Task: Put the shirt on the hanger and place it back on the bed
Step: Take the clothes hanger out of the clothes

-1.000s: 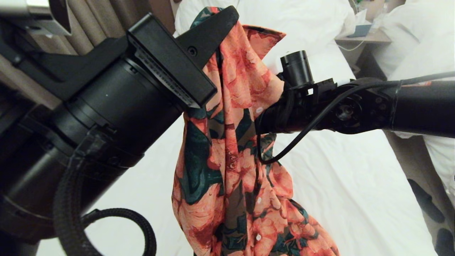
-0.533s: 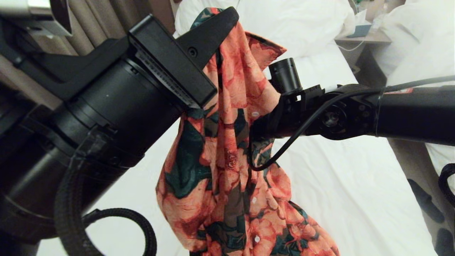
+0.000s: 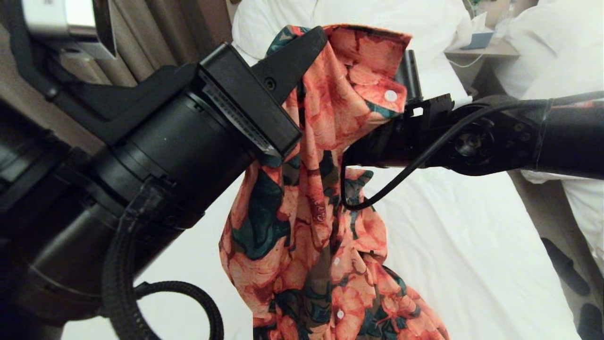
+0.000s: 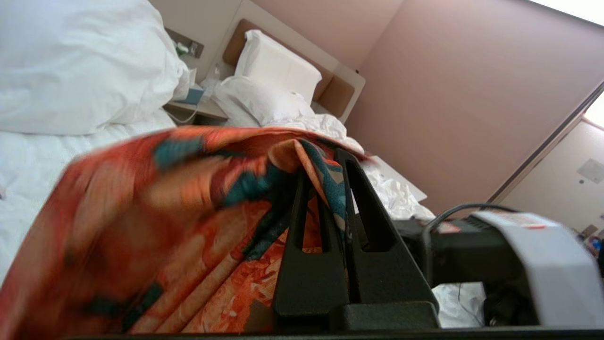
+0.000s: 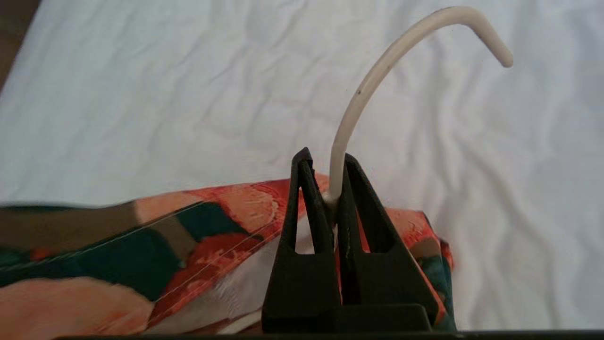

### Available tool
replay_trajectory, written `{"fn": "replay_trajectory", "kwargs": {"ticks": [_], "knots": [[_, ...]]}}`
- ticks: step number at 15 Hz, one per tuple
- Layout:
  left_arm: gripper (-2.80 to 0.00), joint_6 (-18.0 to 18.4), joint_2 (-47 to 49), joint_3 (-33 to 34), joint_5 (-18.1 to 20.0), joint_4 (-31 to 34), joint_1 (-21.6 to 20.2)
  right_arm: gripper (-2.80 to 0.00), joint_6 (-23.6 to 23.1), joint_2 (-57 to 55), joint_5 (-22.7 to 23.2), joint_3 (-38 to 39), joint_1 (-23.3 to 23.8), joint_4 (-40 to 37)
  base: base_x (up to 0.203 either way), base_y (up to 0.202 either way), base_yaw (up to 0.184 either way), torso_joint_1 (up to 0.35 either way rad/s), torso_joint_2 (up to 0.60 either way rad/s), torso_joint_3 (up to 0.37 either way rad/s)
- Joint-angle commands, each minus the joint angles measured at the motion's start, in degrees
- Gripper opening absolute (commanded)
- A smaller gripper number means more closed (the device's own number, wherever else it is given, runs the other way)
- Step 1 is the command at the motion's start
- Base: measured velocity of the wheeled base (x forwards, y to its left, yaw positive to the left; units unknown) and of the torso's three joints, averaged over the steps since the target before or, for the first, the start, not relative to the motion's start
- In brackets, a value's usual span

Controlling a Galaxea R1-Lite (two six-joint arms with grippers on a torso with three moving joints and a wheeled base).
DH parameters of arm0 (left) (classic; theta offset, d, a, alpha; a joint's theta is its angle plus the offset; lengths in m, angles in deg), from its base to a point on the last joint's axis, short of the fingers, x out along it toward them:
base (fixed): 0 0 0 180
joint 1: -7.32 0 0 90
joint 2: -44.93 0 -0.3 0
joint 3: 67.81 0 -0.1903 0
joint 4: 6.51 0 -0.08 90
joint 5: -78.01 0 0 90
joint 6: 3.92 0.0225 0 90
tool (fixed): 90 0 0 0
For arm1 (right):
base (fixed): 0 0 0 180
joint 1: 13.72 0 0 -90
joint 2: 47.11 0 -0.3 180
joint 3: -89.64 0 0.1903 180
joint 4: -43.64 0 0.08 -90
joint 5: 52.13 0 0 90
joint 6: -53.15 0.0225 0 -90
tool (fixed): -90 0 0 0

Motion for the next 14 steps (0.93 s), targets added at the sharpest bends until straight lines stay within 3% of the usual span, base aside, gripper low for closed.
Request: {"fn": "replay_trajectory", "kwargs": {"ticks": [1,4,7,14], "knots": [[-2.80,-0.08,0.78,0.14,-0.13,-0.33,0.00,-2.80,0.06,2.41,-1.14,1.25,-0.14,-0.07,0.000,0.000,0.000,0.000,0.00,0.000],[-2.80,0.43,1.59,0.49,-0.05,-0.06,0.03,-2.80,0.14,5.62,-1.42,2.91,-0.21,0.05,0.000,0.000,0.000,0.000,0.00,0.000],[-2.80,3.70,1.23,0.83,-0.12,5.18,0.26,-2.80,0.31,8.14,-2.60,3.19,-0.75,-0.07,0.000,0.000,0.000,0.000,0.00,0.000],[-2.80,10.86,1.48,2.21,-0.41,10.64,1.88,-2.80,-0.08,13.15,-4.89,3.81,-2.53,-0.42,0.000,0.000,0.000,0.000,0.00,0.000]]}}
